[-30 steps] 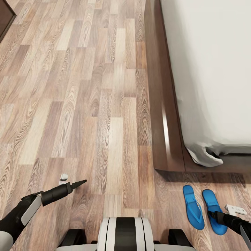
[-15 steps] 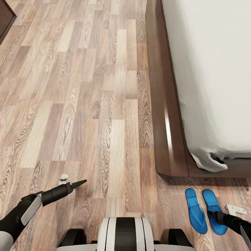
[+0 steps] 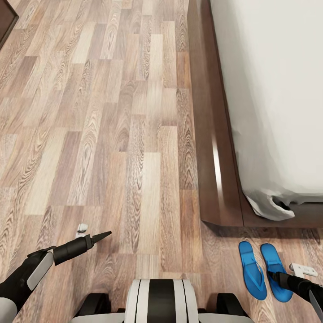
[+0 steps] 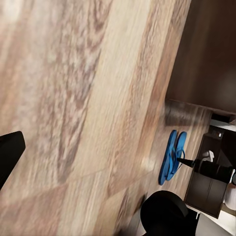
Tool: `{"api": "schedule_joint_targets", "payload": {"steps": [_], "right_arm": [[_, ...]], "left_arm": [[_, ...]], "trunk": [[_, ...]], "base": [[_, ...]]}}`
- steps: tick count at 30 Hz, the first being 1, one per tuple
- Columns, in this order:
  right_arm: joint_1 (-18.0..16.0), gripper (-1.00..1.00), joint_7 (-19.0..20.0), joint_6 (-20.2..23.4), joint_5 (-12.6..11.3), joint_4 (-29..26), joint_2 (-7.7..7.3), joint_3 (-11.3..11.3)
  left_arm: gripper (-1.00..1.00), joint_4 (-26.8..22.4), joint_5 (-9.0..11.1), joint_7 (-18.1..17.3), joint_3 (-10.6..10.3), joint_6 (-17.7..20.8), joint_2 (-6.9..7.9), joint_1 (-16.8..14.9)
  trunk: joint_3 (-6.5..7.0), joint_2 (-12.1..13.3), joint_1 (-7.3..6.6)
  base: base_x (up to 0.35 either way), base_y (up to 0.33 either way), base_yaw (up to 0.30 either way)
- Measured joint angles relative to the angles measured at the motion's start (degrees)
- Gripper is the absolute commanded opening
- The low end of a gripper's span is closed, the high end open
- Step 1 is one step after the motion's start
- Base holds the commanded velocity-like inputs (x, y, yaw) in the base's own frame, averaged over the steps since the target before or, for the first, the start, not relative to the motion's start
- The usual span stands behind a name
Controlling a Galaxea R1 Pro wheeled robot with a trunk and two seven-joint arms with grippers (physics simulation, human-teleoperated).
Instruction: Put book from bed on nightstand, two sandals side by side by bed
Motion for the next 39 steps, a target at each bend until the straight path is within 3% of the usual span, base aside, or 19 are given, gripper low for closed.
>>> {"api": "schedule_joint_targets", "payload": {"steps": [2, 3, 20, 39], "right_arm": [[0.00, -1.00, -0.01, -0.07, 0.03, 0.02, 0.00, 0.02], [0.00, 1.00, -0.01, -0.13, 0.06, 0.03, 0.00, 0.05], [0.00, 1.00, 0.03, -0.46, -0.03, -0.07, 0.01, -0.03], [0.01, 1.00, 0.29, -0.55, -0.05, -0.27, 0.01, 0.05]], "left_arm": [[1.00, 0.00, 0.00, 0.01, 0.00, 0.00, 0.00, 0.00], [1.00, 0.00, 0.00, -0.01, -0.02, 0.00, 0.00, 0.00], [1.00, 0.00, 0.00, -0.02, -0.01, 0.07, 0.06, -0.01], [1.00, 0.00, 0.01, 0.06, 0.08, 0.09, 0.05, -0.01]], "trunk": [[0.00, 0.00, 0.00], [0.00, 0.00, 0.00], [0.00, 0.00, 0.00], [4.20, 0.25, -0.49]], "base": [[0.000, 0.000, 0.000], [0.000, 0.000, 0.000], [0.000, 0.000, 0.000], [0.000, 0.000, 0.000]]}}
